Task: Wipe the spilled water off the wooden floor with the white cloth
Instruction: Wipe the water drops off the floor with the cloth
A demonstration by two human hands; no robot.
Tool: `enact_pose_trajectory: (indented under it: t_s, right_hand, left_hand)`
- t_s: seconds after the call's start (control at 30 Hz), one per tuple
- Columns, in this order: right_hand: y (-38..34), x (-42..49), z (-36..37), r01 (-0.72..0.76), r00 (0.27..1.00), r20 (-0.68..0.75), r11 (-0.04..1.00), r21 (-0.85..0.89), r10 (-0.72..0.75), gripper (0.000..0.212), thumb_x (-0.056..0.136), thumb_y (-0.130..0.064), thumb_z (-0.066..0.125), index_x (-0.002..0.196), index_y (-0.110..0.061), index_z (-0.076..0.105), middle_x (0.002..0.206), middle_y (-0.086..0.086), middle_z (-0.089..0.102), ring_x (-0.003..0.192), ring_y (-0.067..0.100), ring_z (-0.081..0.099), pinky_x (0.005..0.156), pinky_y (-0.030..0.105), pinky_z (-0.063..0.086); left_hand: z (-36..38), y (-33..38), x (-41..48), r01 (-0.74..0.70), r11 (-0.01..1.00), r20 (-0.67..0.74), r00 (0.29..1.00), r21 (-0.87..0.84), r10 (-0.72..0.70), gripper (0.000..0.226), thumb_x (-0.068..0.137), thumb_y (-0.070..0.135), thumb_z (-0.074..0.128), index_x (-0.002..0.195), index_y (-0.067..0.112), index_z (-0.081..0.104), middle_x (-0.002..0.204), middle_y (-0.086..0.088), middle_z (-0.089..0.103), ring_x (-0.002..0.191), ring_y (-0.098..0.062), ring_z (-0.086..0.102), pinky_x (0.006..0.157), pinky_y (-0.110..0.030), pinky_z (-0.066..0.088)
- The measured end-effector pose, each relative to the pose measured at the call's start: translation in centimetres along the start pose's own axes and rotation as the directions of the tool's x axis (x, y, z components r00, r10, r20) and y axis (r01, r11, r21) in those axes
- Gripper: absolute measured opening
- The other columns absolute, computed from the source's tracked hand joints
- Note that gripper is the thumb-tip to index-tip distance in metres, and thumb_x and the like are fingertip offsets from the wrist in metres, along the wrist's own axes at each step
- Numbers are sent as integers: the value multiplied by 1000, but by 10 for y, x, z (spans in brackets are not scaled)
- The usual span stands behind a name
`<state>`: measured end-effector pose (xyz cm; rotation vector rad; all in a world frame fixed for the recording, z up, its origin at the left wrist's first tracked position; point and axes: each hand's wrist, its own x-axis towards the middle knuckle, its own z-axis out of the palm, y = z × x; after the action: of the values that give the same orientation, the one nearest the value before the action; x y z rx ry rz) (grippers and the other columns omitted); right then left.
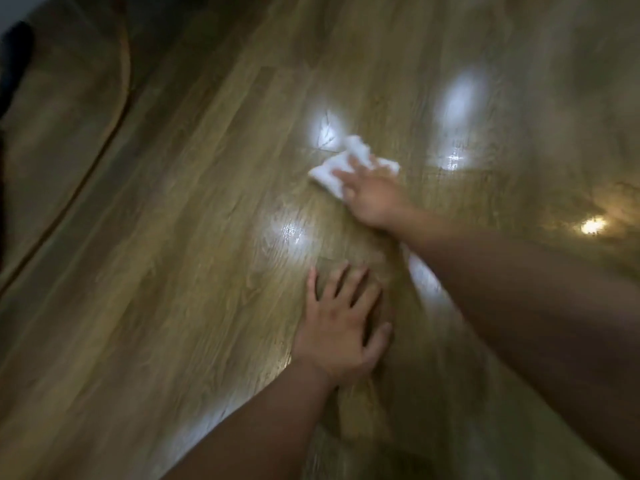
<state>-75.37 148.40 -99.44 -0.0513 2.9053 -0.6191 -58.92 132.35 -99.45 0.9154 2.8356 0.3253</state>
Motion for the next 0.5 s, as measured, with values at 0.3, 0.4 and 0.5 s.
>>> enact_pose_trajectory:
  t_s: [0.3, 0.4, 0.5]
  right_hand:
    - [227, -212, -62, -801, 541, -328, 594, 81, 774, 58, 97, -43, 18, 152, -25, 27, 160, 12, 15, 146, 44, 8, 116, 58, 8]
    - [162, -197, -38, -658, 707, -316, 752, 34, 633, 56, 96, -39, 22, 150, -28, 30, 161, 8, 16, 146, 43, 6, 116, 56, 8]
    - [66, -214, 21, -283, 937, -231, 957, -68, 261, 57, 94, -42, 20, 148, -33, 37, 161, 3, 21, 147, 41, 10, 117, 54, 10]
  left_hand:
    - [7, -2, 0, -8, 1000, -40, 999, -2, 8, 60, 91, 63, 28, 139, 31, 45, 154, 3, 35, 149, -22, 16, 119, -60, 3]
    - [6, -1, -1, -5, 1000, -34, 999, 3, 5, 65, 91, 64, 21, 142, 30, 42, 156, 3, 32, 150, -21, 13, 119, -58, 1]
    - [7, -1, -2, -2, 1000, -57, 998, 12, 3, 67, 91, 62, 20, 143, 28, 44, 155, 1, 36, 148, -22, 18, 119, -58, 4]
